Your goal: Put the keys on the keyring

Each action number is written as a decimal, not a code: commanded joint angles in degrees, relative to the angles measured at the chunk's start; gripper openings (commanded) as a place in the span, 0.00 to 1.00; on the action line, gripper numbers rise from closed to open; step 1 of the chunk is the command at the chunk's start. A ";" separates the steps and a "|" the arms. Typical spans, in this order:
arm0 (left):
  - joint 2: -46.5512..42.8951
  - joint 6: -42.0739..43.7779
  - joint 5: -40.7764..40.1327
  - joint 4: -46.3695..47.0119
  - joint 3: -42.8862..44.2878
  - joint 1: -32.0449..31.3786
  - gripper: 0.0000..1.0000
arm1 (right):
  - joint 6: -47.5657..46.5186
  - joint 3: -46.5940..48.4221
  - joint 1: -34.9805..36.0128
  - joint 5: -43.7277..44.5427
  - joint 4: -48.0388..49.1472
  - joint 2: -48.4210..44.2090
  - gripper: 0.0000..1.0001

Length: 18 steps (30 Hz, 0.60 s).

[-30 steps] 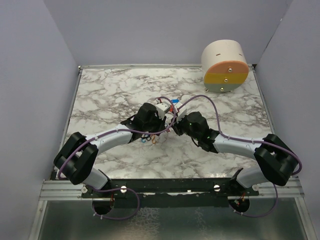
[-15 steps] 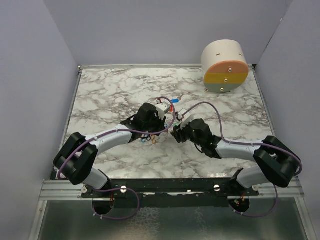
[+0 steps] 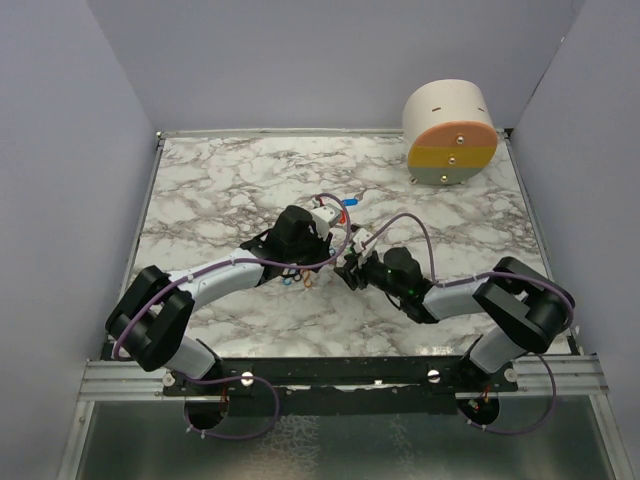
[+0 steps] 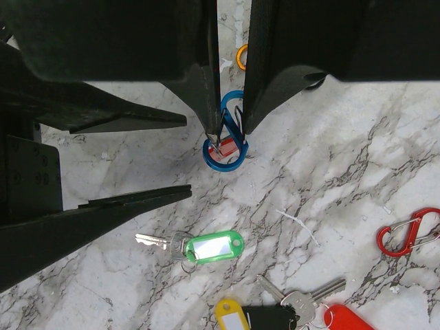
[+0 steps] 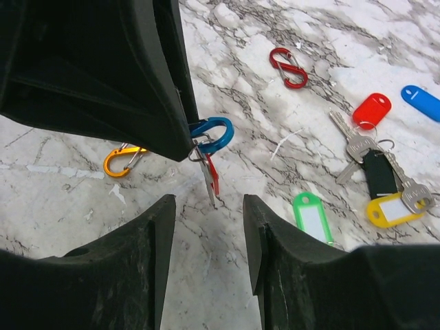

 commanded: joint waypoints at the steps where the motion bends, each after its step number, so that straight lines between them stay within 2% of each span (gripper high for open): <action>1: -1.45 -0.05 1.90 -0.36 1.67 0.13 0.00 | -2.25 -0.22 0.38 -3.63 11.11 3.42 0.44; 13: -1.81 -0.01 2.43 -0.21 1.18 0.17 0.00 | -3.40 3.70 0.36 -5.73 14.81 9.95 0.41; 15: -2.03 -0.01 2.28 -0.25 1.11 0.17 0.00 | -3.51 4.33 0.38 -5.63 14.83 10.85 0.37; 18: -2.20 0.08 2.06 -0.35 1.10 0.17 0.00 | -3.31 4.33 0.34 -5.10 16.04 11.56 0.24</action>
